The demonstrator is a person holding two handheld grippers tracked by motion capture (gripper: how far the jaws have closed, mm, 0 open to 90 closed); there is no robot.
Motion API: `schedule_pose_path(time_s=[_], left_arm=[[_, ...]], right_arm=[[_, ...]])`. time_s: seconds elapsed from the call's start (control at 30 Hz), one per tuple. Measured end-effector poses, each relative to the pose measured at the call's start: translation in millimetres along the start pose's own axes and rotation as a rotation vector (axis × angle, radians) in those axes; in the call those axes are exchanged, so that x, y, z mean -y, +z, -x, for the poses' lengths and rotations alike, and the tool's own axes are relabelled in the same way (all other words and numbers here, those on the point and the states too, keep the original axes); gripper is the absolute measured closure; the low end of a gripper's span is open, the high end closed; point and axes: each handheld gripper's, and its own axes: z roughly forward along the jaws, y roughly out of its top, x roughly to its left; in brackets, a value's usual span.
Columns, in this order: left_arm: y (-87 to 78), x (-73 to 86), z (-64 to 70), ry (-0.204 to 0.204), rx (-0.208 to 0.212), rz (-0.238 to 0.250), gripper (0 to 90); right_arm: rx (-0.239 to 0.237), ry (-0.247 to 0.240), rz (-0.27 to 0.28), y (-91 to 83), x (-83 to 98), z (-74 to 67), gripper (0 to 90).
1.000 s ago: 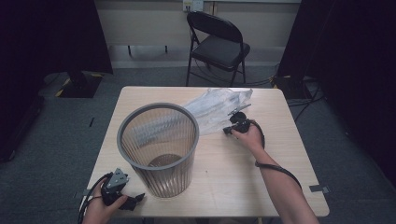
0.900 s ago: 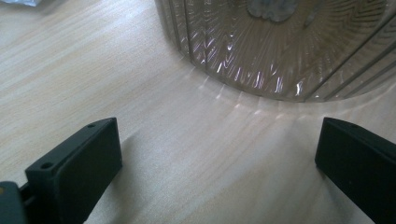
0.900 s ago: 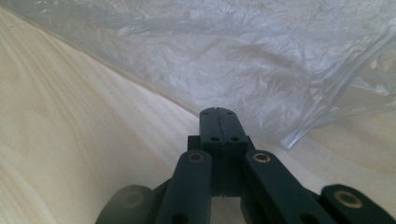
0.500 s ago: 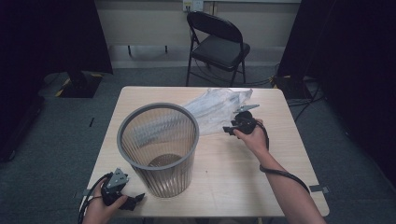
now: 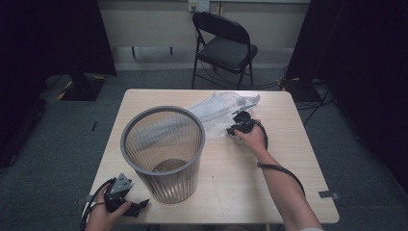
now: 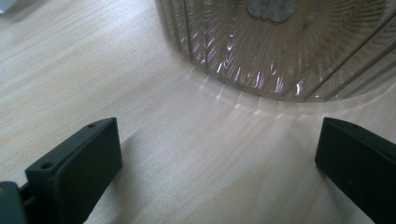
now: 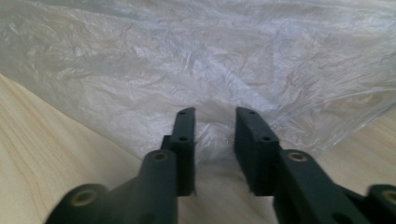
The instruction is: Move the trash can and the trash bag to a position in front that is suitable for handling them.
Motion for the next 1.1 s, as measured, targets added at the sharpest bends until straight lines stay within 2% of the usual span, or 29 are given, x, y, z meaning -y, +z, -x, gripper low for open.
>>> schedule_pose_path(time_s=[0.07,0.13,0.23,0.33,0.37,0.43,0.47,0.53,0.57,0.6,0.63,0.67,0.7,0.73,0.77,0.8,0.87,0.9,0.93,0.97,1.03,1.1], left_arm=[[0.1,0.0,0.0,-0.001,0.002,0.0,0.0],[0.0,0.0,0.1,-0.001,0.0,0.0,0.0],[-0.1,0.0,-0.2,0.003,0.0,-0.002,0.0],[-0.1,0.0,0.0,0.002,0.0,-0.001,0.0],[-0.1,0.0,-0.1,0.003,0.0,-0.002,0.0],[-0.1,0.0,-0.1,0.002,0.0,-0.002,0.0],[-0.1,0.0,-0.1,0.002,0.0,-0.002,0.0],[-0.1,0.0,-0.1,0.003,0.0,-0.002,0.0],[-0.1,0.0,-0.1,0.002,0.0,-0.002,0.0],[-0.1,0.0,-0.1,0.002,0.0,-0.002,0.0],[-0.1,0.0,-0.1,0.002,0.0,-0.002,0.0],[0.0,-0.1,-0.1,0.002,0.001,-0.002,0.0],[0.0,-0.1,-0.1,0.002,0.001,-0.002,0.0],[0.1,-0.2,-0.2,0.003,0.002,-0.003,0.0],[0.1,-0.2,-0.2,0.003,0.002,-0.003,0.0],[0.6,-0.7,-1.0,0.007,0.006,-0.002,0.0],[1.3,-1.4,-1.4,0.008,0.004,0.0,0.0],[1.7,-1.5,-1.2,0.004,0.005,0.001,0.0],[1.8,-1.6,-1.1,0.004,0.005,0.001,0.0],[1.8,-1.6,-1.1,0.004,0.005,0.001,0.0],[1.8,-1.7,-1.1,0.004,0.004,0.0,0.0],[1.8,-1.7,-1.1,0.004,0.004,0.001,0.0]], right_arm=[[-0.016,0.035,0.001,-2.6,3.1,1.3,81.7],[-0.029,0.049,-0.005,-6.4,7.8,1.4,88.9],[-0.046,0.066,-0.006,-13.3,16.4,1.3,90.0],[-0.042,0.052,-0.023,-21.5,23.9,-0.7,90.0],[-0.033,0.032,-0.032,-34.0,34.1,-2.4,90.0],[-0.033,0.035,-0.035,-44.9,43.8,-2.2,90.0],[-0.033,0.035,-0.035,-44.9,43.8,-2.2,90.0],[-0.041,0.039,-0.032,-59.7,58.2,-3.3,90.0],[-0.044,0.038,-0.035,-72.7,73.4,-5.2,90.0],[-0.054,0.054,-0.031,-78.6,81.8,-6.3,90.0],[-0.054,0.054,-0.031,-78.6,81.8,-6.3,90.0],[-0.058,0.056,-0.038,-90.0,98.1,-10.9,89.9],[-0.058,0.056,-0.038,-90.0,98.1,-10.9,89.9],[-0.059,0.044,-0.048,-100.4,112.5,-17.4,86.7],[-0.059,0.044,-0.048,-100.4,112.5,-17.4,86.7],[-0.062,0.044,-0.048,-110.1,124.2,-25.7,73.7],[-0.056,0.023,-0.049,-118.8,131.3,-34.2,67.4],[-0.06,-0.001,-0.05,-123.1,133.3,-39.2,59.7],[-0.046,-0.021,-0.041,-127.7,133.3,-44.2,53.6],[-0.038,-0.044,-0.022,-132.5,131.8,-47.7,53.0],[-0.038,-0.081,0.015,-140.2,122.2,-51.0,44.3],[-0.021,-0.087,0.054,-141.3,111.2,-49.8,35.4]])
